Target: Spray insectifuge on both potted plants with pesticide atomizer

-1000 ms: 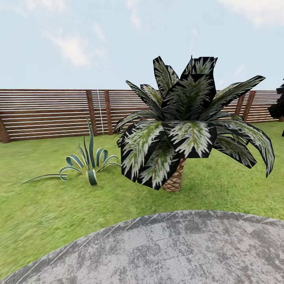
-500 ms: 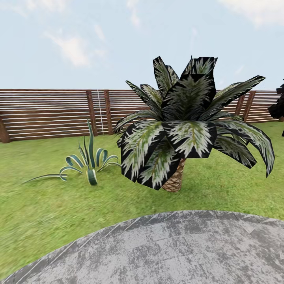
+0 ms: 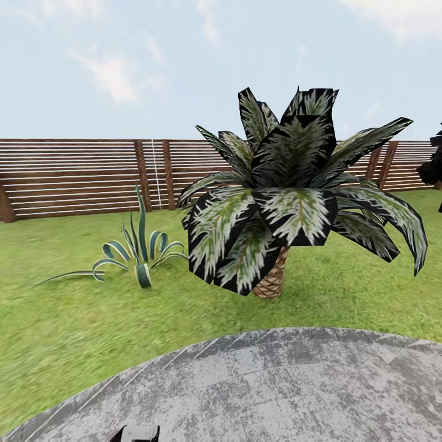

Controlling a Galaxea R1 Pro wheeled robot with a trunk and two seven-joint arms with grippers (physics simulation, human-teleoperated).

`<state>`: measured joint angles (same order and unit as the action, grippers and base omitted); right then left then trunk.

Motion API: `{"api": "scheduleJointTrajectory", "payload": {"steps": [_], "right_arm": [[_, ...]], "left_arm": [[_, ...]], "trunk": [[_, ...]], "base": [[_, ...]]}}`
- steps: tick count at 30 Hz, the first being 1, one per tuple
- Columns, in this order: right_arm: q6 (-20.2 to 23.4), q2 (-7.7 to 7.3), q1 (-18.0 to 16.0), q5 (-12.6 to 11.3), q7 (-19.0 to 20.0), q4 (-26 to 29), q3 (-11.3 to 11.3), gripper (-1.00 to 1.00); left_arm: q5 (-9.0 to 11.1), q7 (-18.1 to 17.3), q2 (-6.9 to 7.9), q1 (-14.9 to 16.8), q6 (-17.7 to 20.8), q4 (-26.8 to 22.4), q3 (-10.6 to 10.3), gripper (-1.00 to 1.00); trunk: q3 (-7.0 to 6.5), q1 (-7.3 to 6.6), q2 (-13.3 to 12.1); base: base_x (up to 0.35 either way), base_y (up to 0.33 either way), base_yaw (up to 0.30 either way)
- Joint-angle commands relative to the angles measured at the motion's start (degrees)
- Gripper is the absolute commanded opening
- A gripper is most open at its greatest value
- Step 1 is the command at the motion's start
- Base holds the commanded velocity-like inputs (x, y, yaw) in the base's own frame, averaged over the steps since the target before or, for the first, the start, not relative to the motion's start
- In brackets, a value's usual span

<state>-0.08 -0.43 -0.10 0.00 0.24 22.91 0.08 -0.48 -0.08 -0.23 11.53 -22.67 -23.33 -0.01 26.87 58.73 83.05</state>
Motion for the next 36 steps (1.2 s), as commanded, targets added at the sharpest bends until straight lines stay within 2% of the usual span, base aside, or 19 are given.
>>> {"api": "scheduleJointTrajectory", "payload": {"steps": [1,5,23,36], "right_arm": [[-0.01,-0.04,0.0,0.0,0.03,0.04,0.01,1.0],[-0.01,0.16,0.01,-0.18,-0.03,-0.05,0.01,1.0],[-0.01,0.17,0.01,-0.44,-0.07,-0.05,0.01,1.0],[-0.01,0.17,0.0,-0.44,-0.15,-0.05,0.01,1.0]], "left_arm": [[-0.05,-0.01,0.33,0.05,-0.15,0.04,0.04,1.0],[-0.05,-0.01,1.23,0.07,-0.1,0.18,-0.04,1.0],[0.25,-0.01,1.2,0.07,-0.1,0.22,-0.08,1.0],[0.22,-0.01,1.17,0.07,-0.01,0.22,-0.16,1.0]], "trunk": [[0.06,0.0,0.03],[0.06,0.0,0.03],[0.12,0.0,0.03],[0.55,0.0,0.03]], "base": [[0.0,0.0,0.0],[0.0,0.0,0.0],[0.0,0.0,0.013],[0.0,0.0,0.213]]}}
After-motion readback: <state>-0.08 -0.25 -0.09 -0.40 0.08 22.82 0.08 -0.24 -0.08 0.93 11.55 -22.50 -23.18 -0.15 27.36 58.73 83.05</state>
